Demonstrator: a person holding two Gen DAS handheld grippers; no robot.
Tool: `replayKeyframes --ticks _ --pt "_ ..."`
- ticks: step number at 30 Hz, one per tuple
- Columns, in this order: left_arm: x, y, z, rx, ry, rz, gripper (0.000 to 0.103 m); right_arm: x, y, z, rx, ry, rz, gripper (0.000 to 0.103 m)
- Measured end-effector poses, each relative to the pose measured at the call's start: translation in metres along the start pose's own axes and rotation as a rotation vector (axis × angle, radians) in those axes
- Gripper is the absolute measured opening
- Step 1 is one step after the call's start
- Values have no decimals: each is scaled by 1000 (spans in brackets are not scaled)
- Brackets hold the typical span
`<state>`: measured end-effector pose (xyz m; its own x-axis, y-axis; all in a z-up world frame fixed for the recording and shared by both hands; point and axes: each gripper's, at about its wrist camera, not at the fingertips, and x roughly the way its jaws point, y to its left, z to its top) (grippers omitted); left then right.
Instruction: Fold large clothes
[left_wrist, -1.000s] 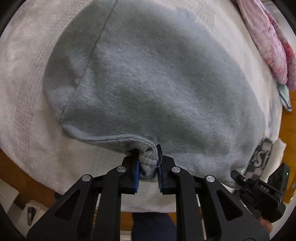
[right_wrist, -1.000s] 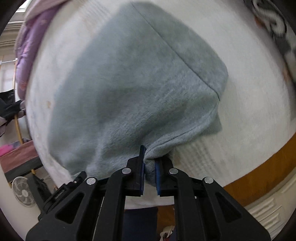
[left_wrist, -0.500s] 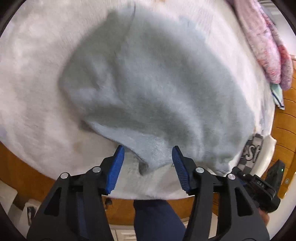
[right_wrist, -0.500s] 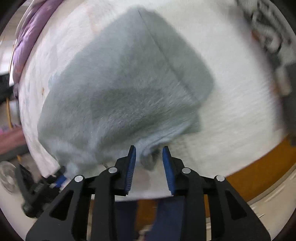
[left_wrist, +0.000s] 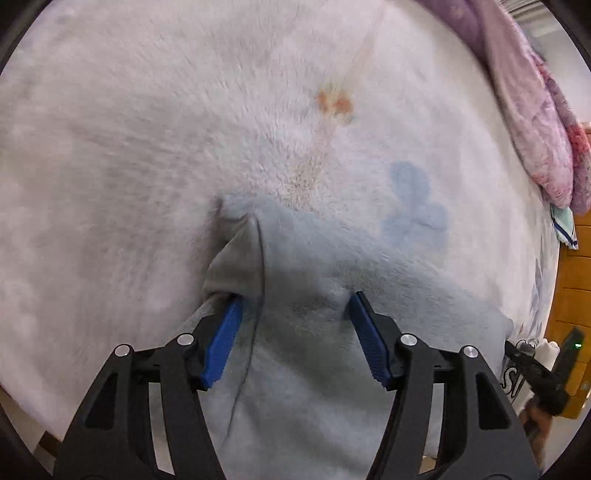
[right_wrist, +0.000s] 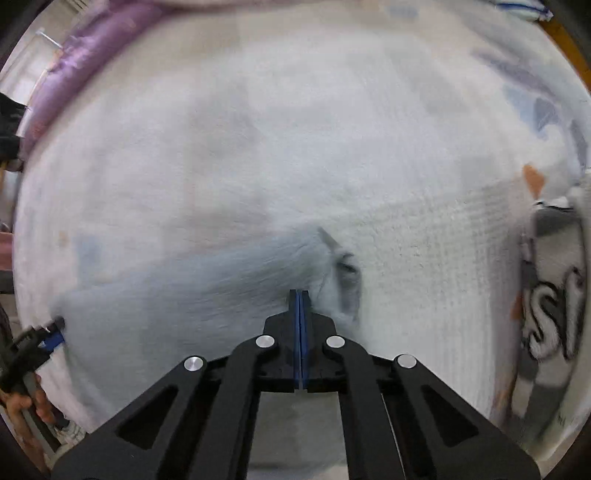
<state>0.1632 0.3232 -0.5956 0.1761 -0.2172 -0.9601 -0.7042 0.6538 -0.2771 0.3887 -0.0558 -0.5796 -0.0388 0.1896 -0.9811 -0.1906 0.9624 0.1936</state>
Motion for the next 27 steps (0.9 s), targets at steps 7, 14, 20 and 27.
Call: replayKeyframes --ticks 7,14,20,27 --pt "-3 -9 2 -17 -30 42 65 -1 -29 12 24 36 -14 0" --pt "-57 17 -37 -141 -126 -90 73 -68 76 -12 -224 -44 124 1" --pt "-69 57 -81 -222 -107 -122 74 -29 166 -26 -279 61 218 1" --pt "-50 93 -122 -283 -25 -173 74 20 169 -34 -150 116 93 0"
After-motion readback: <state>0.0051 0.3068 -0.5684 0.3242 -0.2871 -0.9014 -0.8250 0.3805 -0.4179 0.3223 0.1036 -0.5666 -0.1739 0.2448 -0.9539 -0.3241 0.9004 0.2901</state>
